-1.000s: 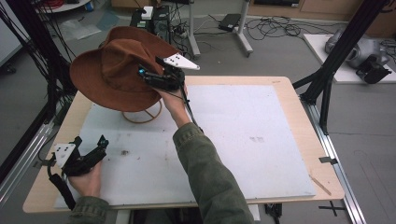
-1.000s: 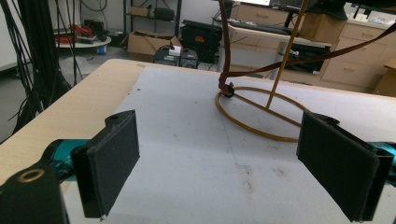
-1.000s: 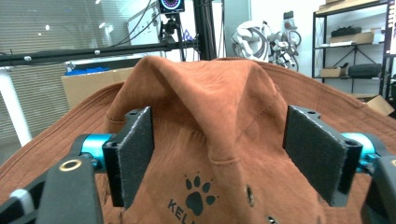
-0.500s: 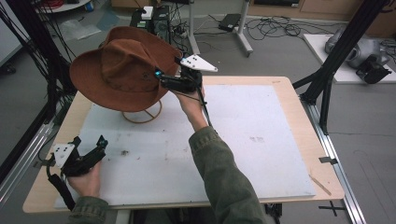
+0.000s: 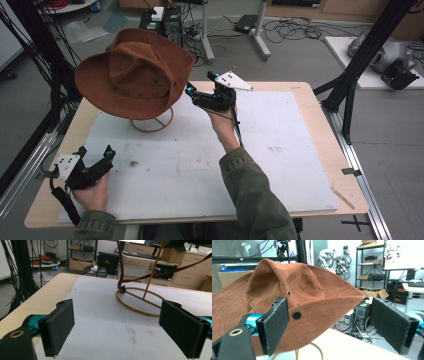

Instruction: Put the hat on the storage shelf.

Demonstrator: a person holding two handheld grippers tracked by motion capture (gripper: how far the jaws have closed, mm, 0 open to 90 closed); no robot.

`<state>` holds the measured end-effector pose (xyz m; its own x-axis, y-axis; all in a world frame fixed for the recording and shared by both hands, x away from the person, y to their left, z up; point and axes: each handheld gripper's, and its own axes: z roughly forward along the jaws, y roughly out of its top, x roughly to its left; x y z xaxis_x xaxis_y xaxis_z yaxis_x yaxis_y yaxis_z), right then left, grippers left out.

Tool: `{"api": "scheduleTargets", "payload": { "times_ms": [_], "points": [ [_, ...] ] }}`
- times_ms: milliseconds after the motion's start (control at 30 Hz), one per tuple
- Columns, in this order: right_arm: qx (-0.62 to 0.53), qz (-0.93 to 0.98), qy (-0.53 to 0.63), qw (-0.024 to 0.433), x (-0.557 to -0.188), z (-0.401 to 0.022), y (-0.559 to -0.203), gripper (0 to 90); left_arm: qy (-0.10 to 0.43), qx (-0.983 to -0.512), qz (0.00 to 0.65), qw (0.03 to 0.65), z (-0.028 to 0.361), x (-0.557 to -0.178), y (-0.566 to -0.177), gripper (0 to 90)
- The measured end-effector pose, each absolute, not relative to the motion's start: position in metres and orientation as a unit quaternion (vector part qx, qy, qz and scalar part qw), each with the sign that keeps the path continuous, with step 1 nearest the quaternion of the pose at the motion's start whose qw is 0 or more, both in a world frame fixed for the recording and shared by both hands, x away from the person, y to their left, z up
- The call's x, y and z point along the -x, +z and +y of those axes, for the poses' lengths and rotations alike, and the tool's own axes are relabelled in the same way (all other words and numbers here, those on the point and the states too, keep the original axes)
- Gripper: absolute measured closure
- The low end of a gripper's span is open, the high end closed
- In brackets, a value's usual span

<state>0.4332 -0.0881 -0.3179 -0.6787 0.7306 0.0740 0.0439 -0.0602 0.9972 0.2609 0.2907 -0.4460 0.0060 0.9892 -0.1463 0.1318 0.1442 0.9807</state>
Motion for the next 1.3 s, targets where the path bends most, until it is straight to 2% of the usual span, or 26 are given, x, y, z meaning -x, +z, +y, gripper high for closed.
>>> {"api": "scheduleTargets", "payload": {
  "times_ms": [167,200,467,1000,1300],
  "points": [
    [-0.301,0.627,0.663,0.277,-0.414,-0.112,-0.324,14.2,0.424,-0.496,0.565,0.506,0.292,-0.260,-0.446,13.3],
    [-0.309,0.623,0.658,0.289,-0.403,-0.128,-0.333,14.2,0.423,-0.495,0.566,0.506,0.292,-0.260,-0.446,13.3],
    [-0.335,0.622,0.630,0.323,-0.376,-0.174,-0.355,14.1,0.425,-0.498,0.561,0.507,0.289,-0.259,-0.444,13.3],
    [-0.355,0.622,0.601,0.354,-0.345,-0.225,-0.379,14.0,0.424,-0.499,0.560,0.507,0.288,-0.259,-0.445,13.3],
    [-0.376,0.597,0.567,0.424,-0.311,-0.270,-0.401,12.4,0.425,-0.501,0.560,0.505,0.287,-0.259,-0.445,13.6]
  ]
}}
